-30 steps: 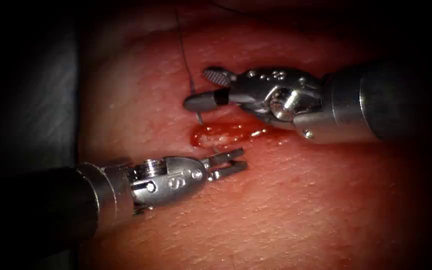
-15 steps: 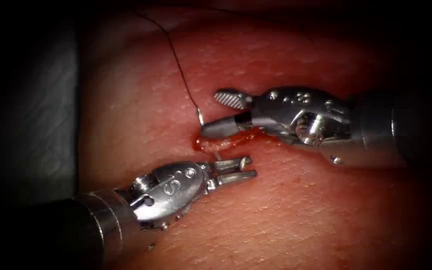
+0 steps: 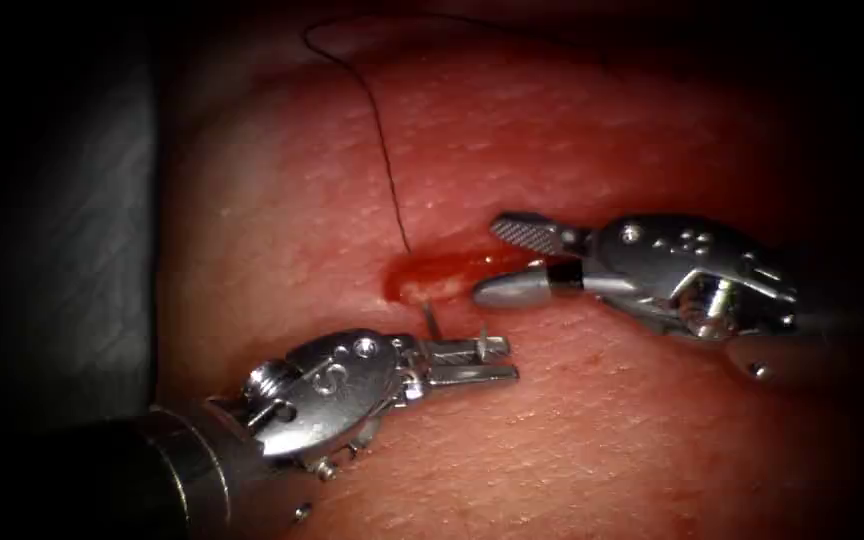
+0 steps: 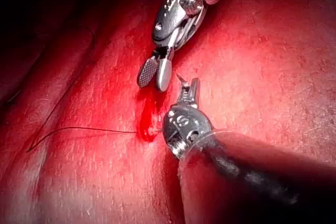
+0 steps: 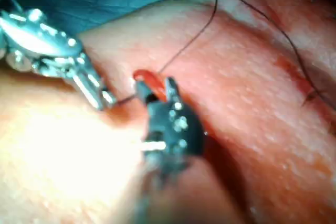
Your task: Wound Closure
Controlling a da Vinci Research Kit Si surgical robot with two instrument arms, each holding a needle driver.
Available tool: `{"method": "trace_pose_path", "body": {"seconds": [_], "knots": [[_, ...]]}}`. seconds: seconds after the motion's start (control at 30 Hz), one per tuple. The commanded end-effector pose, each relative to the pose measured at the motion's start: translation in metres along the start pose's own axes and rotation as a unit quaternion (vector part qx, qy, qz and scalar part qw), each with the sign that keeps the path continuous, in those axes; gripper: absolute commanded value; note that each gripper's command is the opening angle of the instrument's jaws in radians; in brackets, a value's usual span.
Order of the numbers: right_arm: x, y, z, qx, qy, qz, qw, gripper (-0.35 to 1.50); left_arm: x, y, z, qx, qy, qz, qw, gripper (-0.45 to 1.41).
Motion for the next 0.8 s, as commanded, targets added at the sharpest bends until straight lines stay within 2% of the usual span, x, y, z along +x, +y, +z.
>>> {"method": "trace_pose_path", "body": {"seconds": [0.03,0.17,0.2,0.23,0.33,0.47,0.63,0.8], "knots": [[-0.0010,-0.0007,0.0000,-0.005,-0.001,0.003,1.000,0.12,-0.0004,0.0000,0.0007,-0.002,-0.001,-0.007,1.000,-0.45],[-0.0012,-0.0006,-0.0003,-0.026,0.001,0.010,1.000,0.05,0.0000,0.0009,0.0005,-0.020,-0.005,-0.043,0.999,-0.45],[-0.0013,-0.0006,-0.0002,-0.030,0.002,0.011,0.999,0.17,0.0003,0.0012,0.0004,-0.030,0.000,-0.049,0.998,-0.45],[-0.0014,-0.0006,-0.0002,-0.027,0.002,0.011,1.000,0.21,0.0004,0.0014,0.0003,-0.033,0.001,-0.052,0.998,-0.45],[-0.0017,-0.0008,-0.0001,-0.002,-0.007,0.017,1.000,0.10,0.0009,0.0019,0.0000,-0.048,-0.002,-0.056,0.997,-0.45],[-0.0018,-0.0009,-0.0001,0.001,-0.010,0.028,1.000,0.14,0.0015,0.0025,-0.0004,-0.050,-0.003,-0.055,0.997,-0.45],[-0.0018,-0.0010,-0.0002,0.008,-0.012,0.033,0.999,0.14,0.0025,0.0034,-0.0009,-0.043,0.002,0.001,0.999,-0.45],[-0.0019,-0.0012,-0.0002,0.015,-0.018,0.041,0.999,0.14,0.0033,0.0042,-0.0011,-0.035,0.004,0.105,0.994,-0.45]]}}
